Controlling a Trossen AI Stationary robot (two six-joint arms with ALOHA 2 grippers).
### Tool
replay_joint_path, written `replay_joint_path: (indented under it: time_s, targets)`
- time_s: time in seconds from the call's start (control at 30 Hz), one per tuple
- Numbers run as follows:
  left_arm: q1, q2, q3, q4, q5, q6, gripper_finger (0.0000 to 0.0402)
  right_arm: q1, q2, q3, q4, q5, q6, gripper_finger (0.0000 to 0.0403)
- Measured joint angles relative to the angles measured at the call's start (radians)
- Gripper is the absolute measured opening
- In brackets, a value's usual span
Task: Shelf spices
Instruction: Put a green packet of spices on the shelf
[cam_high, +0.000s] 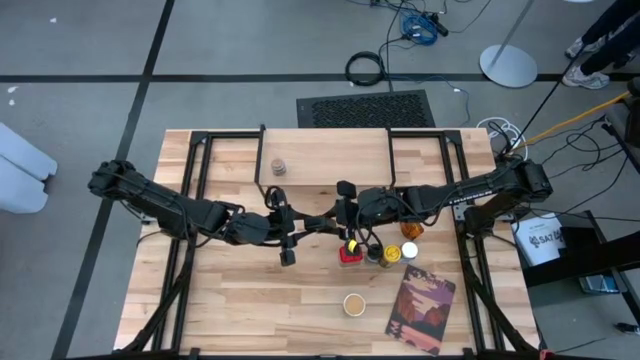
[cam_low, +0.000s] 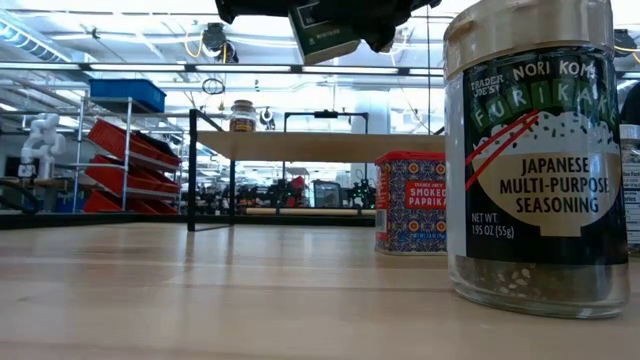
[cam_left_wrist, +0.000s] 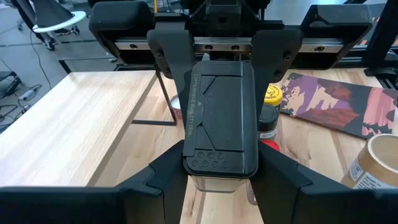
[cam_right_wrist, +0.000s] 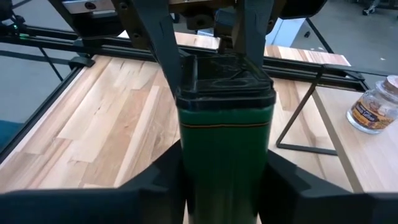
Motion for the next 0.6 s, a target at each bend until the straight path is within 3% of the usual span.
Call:
replay_joint_path:
  time_s: [0.37, 0.6]
  targets:
    - [0.0, -0.044, 0.0, -0.004, -0.005, 0.001, 0.0163, -0.001, 0.0, 0.0, 0.054, 0.001, -0.014, 0.0127]
    - [-0.014, -0.115, 0.0, -0.005, -0.037, 0.005, 0.0231, -0.004, 0.0, 0.0, 0.076, 0.003, -0.029, 0.0127]
